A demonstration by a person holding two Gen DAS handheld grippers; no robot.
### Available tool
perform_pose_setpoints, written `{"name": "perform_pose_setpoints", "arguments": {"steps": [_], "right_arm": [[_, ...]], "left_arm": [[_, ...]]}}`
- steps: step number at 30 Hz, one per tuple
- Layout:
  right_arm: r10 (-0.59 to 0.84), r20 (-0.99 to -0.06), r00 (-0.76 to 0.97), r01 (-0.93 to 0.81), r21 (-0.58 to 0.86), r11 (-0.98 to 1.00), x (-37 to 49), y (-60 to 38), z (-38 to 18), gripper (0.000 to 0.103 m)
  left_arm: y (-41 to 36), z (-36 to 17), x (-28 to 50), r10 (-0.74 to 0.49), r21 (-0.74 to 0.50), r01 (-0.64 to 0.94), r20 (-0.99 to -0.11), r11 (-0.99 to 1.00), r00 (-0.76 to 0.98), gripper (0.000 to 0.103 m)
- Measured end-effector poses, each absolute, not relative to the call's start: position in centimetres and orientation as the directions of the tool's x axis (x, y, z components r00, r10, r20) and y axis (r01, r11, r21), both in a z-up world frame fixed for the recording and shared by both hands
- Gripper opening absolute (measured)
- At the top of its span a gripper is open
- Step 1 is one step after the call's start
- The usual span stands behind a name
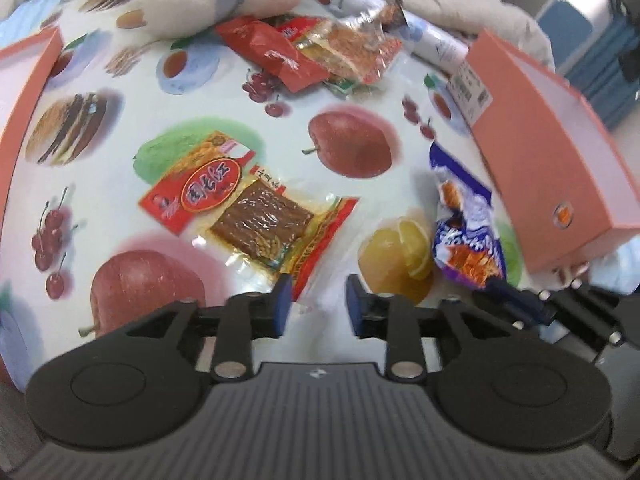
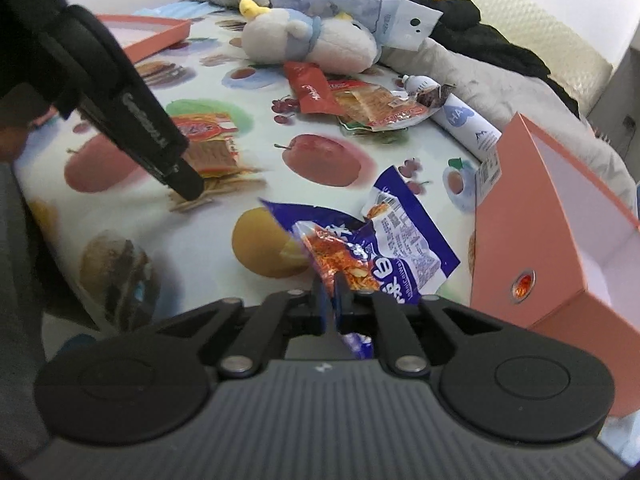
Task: Organize snacks
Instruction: 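Grasp the red-and-yellow spicy-strip packet with the left gripper while the right lifts the blue bag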
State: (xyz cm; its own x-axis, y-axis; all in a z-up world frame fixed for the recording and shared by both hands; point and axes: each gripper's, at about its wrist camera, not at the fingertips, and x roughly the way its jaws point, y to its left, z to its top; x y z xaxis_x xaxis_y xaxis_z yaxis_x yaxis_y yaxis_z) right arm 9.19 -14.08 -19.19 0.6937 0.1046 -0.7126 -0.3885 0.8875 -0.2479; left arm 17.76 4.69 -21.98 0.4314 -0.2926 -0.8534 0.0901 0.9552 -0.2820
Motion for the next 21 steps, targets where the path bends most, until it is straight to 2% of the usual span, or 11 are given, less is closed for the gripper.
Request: {"name": "perform_pose_setpoints", "arguments": {"steps": [1,3,6,10,12,17,19,21], "right_arm": [[0.113,-0.716,0.689,-0.383,-0.227,0.896,9.1,-14.2,-19.0,0.017],[0.139,-0.727,0.672,-0.369,-0.167,0.914,9.2,-14.5,-18.6,0.039],[0.177,-0.732,0.658,-0.354,-0.094,0.930,9.2,-14.9,-17.9,0.059],[0.194,-0.737,0.648,-0.290,-0.002,0.957,10.1,-15.4,-17.1,0.066],[0.184,-0.734,0.653,-0.218,0.050,0.975,10.9,-15.8,-17.0,0.080],[0.244,-0.764,0.597,-0.103,0.228,0.968,12.9,-17.4,-18.0,0.080],[0.230,-0.759,0.610,-0.077,0.232,0.970,13.1,-17.4,-18.0,0.081],[0.205,-0.749,0.630,-0.056,0.220,0.974,13.2,-17.3,-17.8,0.081]], "left_arm": [[5.0,-21.8,17.6,-0.293,-0.290,0.077,-0.848,0.954,0.441,0.053],[5.6,-21.4,17.3,-0.296,-0.310,0.046,-0.838,0.950,0.458,0.059],[6.8,-21.1,17.2,-0.300,-0.338,0.006,-0.828,0.941,0.474,0.070],[8.5,-22.0,18.0,-0.273,-0.363,-0.111,-0.838,0.925,0.472,0.073],[9.1,-22.6,18.5,-0.266,-0.377,-0.164,-0.844,0.911,0.465,0.076],[9.2,-23.5,20.3,-0.242,-0.375,-0.231,-0.858,0.898,0.452,0.083],[8.8,-23.6,20.8,-0.235,-0.369,-0.230,-0.859,0.901,0.455,0.088],[8.4,-23.8,21.6,-0.215,-0.346,-0.237,-0.869,0.908,0.446,0.089]]}}
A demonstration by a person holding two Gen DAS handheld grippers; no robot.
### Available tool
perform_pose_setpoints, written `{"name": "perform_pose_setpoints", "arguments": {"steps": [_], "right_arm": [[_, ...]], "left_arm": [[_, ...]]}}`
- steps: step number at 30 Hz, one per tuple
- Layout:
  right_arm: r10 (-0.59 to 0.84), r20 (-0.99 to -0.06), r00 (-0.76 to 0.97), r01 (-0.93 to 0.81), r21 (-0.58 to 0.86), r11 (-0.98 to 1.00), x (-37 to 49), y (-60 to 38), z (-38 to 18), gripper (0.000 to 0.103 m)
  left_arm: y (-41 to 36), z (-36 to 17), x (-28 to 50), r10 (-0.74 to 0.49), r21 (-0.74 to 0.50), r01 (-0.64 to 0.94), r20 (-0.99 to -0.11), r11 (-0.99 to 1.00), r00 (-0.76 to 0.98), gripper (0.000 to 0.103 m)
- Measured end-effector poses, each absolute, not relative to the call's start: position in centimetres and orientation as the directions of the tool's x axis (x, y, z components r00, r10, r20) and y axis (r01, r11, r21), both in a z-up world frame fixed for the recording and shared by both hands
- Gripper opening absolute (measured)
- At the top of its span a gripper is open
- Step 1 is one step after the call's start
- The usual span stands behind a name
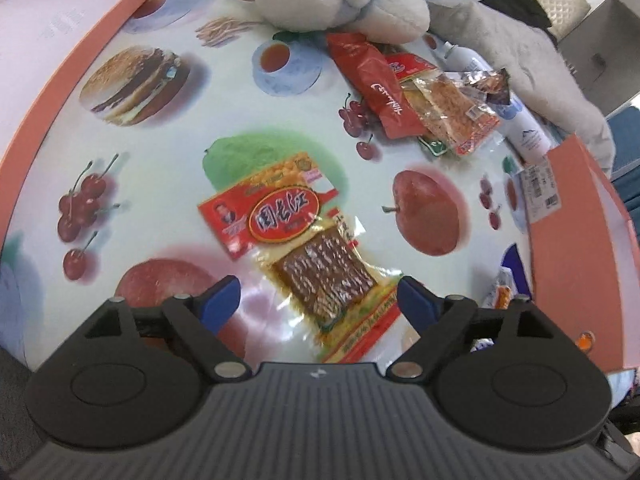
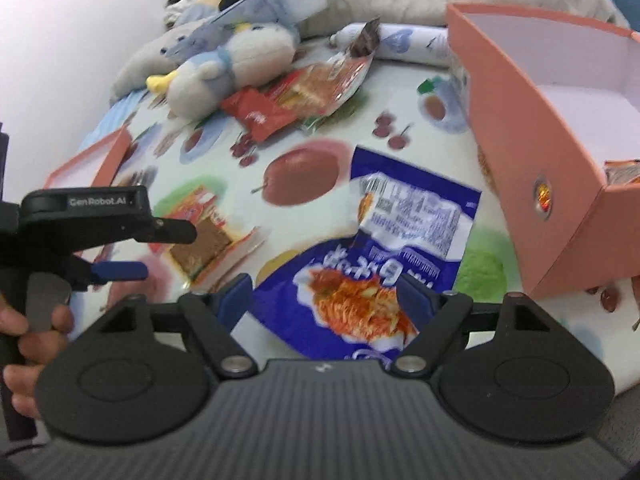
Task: Organize snacks
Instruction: 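Grasp the red-and-yellow spicy-strip packet with the left gripper while the right lifts the blue bag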
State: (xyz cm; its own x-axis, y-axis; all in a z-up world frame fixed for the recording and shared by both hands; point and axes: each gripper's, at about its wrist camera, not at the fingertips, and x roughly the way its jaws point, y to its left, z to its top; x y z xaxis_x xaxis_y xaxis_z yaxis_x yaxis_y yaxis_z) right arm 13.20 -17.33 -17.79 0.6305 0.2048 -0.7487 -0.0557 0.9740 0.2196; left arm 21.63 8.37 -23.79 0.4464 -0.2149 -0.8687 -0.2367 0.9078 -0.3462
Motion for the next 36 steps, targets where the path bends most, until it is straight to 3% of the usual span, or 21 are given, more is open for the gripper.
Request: {"name": "perform_pose_setpoints", "arguments": {"steps": [11,19,25,27,36], "right_arm": [[0.008,-0.794,0.607,0.127,0.106,0.986,15.5,-18.1,-19.9,0.081],[0.062,-0.819,0.571,-0.028,0.056,0.998,17.3,-16.6,-21.1,0.082],[0.089,-0.820,0.565,-0.169,-0.009,0.985,18.0,-14.4,-21.0,0.067],[0.126,-0.823,0.554,-0.186,0.026,0.982,18.1,-14.2,-20.9,0.061],[0.239,-0.807,0.540,-0.212,0.144,0.967,16.5,-14.1,-20.8,0.050]], "left_arm": [[7.0,-24.4,25.2,-0.134,-0.245,-0.280,-0.923,0.928,0.362,0.091],[7.3,-24.7,26.0,-0.139,-0.255,-0.324,-0.930,0.911,0.341,0.093],[6.3,-24.9,26.5,-0.136,-0.234,-0.280,-0.935,0.931,0.328,0.097],[6.1,-25.0,26.5,-0.142,-0.235,-0.264,-0.934,0.936,0.329,0.097],[4.8,-25.4,26.3,-0.120,-0.187,-0.193,-0.941,0.963,0.316,0.102]]}}
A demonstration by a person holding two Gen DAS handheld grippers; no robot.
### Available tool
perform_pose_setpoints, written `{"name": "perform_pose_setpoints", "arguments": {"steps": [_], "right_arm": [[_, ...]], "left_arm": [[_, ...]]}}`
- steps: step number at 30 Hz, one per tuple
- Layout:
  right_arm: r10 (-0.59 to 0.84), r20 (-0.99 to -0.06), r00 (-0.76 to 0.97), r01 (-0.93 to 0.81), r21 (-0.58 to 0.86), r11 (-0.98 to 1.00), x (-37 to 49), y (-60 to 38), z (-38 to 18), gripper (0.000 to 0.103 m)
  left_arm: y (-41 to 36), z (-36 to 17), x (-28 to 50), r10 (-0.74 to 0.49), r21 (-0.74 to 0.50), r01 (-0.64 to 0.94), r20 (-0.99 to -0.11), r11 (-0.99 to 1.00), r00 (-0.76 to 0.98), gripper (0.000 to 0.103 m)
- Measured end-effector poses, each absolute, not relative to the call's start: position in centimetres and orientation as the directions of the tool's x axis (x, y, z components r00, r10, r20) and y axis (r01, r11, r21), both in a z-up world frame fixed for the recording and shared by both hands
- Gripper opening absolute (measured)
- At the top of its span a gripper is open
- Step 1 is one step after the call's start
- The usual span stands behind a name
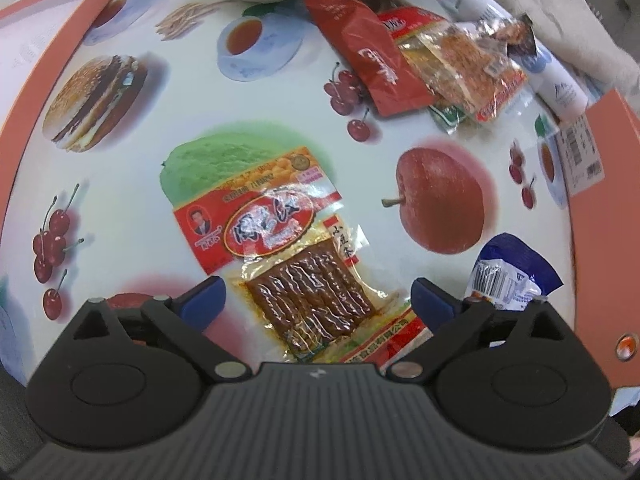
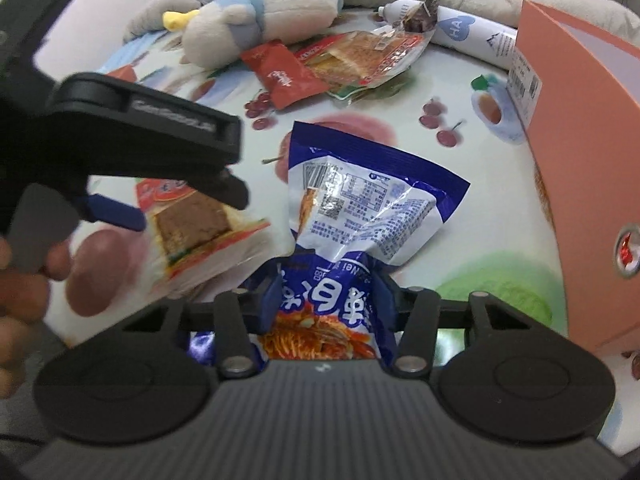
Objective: Organize snacks
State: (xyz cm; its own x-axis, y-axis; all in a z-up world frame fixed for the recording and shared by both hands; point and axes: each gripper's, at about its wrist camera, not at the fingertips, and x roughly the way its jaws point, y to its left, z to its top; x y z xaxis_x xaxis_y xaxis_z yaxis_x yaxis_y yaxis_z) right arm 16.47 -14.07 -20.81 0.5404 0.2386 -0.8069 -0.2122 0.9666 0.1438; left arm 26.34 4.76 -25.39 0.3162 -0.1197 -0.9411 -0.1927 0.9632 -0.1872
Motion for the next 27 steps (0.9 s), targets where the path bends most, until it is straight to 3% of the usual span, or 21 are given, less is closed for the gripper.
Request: {"name": "perform_pose_setpoints", "arguments": {"steps": [11,16,18,27], "right_arm": [[0.152,-0.818,0.555,-0.123,0.100,0.987,14.7,-16.8,-20.6,0.049],[0.144,-0.817,0.558,-0.118,0.094,0.989,14.7,-17.3,-20.6,0.049],[0.143,-0.817,0.558,-0.117,0.093,0.989,14.8,-17.3,-20.5,0.049],[0.132,-0.821,0.556,-0.112,0.083,0.990,14.7,-17.4,-20.4,0.049]], "left_arm": [[1.5,-26.2,26.0,0.056,0.011,-0.136,-0.941,0.991,0.335,0.102],[1.6,-25.4,25.2,0.053,0.011,-0.117,-0.930,0.993,0.363,0.076],[1.7,-25.3,25.0,0.046,0.005,-0.110,-0.926,0.994,0.376,0.072],[2.1,-24.7,24.1,0.021,-0.014,-0.082,-0.910,0.997,0.415,0.067]]}}
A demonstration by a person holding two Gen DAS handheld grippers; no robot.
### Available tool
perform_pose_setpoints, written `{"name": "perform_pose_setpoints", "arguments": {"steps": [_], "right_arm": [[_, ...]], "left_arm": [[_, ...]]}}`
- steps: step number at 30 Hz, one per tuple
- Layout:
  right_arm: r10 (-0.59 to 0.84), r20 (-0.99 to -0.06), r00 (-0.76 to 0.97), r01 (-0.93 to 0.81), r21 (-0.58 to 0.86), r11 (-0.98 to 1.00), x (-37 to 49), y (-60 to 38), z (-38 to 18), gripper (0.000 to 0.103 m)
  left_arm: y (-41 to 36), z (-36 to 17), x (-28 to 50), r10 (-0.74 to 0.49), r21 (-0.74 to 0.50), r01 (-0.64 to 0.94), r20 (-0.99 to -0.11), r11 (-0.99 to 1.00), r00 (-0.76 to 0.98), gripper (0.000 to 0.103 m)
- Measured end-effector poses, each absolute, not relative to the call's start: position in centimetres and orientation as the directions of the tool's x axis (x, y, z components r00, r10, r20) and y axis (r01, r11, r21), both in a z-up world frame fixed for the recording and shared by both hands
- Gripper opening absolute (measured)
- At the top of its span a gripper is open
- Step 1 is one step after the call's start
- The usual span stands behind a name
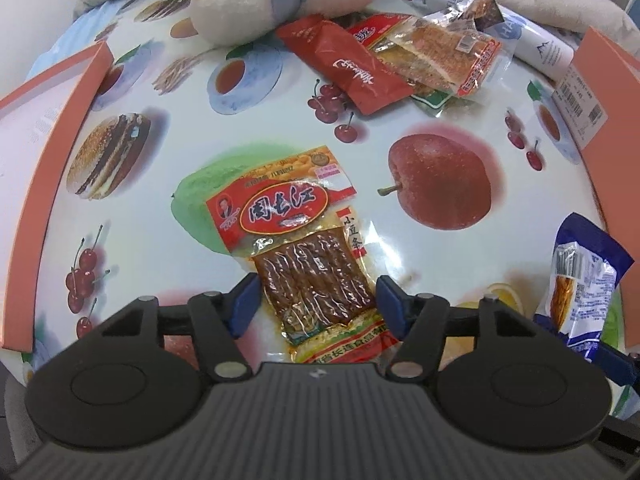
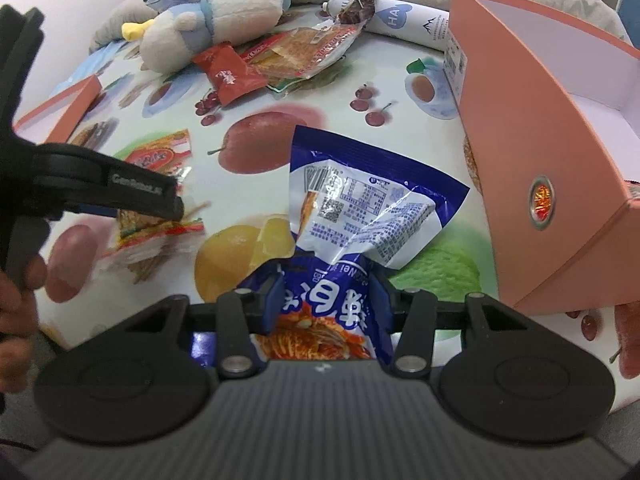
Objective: Organize snacks
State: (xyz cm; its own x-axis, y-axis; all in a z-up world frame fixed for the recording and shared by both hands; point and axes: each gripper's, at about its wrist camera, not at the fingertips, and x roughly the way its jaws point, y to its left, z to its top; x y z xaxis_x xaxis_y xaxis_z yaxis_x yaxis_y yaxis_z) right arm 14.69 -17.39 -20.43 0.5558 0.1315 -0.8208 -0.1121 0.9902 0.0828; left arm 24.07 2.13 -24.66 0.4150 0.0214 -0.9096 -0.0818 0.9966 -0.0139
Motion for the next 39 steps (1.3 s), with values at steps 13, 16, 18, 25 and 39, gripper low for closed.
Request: {"name": "perform_pose_setpoints", "arguments": {"steps": [13,16,18,25,39], "right_arm": [[0.118,-0.811,0.574,-0.112,0.065,0.992,14.4,-17.5,-18.9,0.049],[0.117,-0.804,0.583,-0.112,0.064,0.992,14.4,-17.6,-18.0,0.049],[0.115,-0.794,0.596,-0.107,0.063,0.992,14.4,-17.7,-17.3,0.049],[0.113,-0.743,0.659,-0.099,0.062,0.993,14.7,-18.2,-13.5,0.049],[0.093,-0.743,0.663,-0.129,0.009,0.992,14.6,-19.3,-11.8,0.049]], "left_arm": [[4.8,-21.8,23.1,-0.082,-0.161,-0.137,-0.887,0.978,0.454,0.067],[4.9,-20.6,22.9,-0.103,-0.181,-0.125,-0.876,0.975,0.470,0.067],[4.8,-19.6,22.8,-0.105,-0.180,-0.109,-0.866,0.978,0.488,0.067],[4.5,-15.5,22.8,-0.132,-0.182,-0.039,-0.829,0.983,0.543,0.046],[4.4,-17.1,23.5,-0.267,-0.324,-0.023,-0.817,0.946,0.511,0.039]]}}
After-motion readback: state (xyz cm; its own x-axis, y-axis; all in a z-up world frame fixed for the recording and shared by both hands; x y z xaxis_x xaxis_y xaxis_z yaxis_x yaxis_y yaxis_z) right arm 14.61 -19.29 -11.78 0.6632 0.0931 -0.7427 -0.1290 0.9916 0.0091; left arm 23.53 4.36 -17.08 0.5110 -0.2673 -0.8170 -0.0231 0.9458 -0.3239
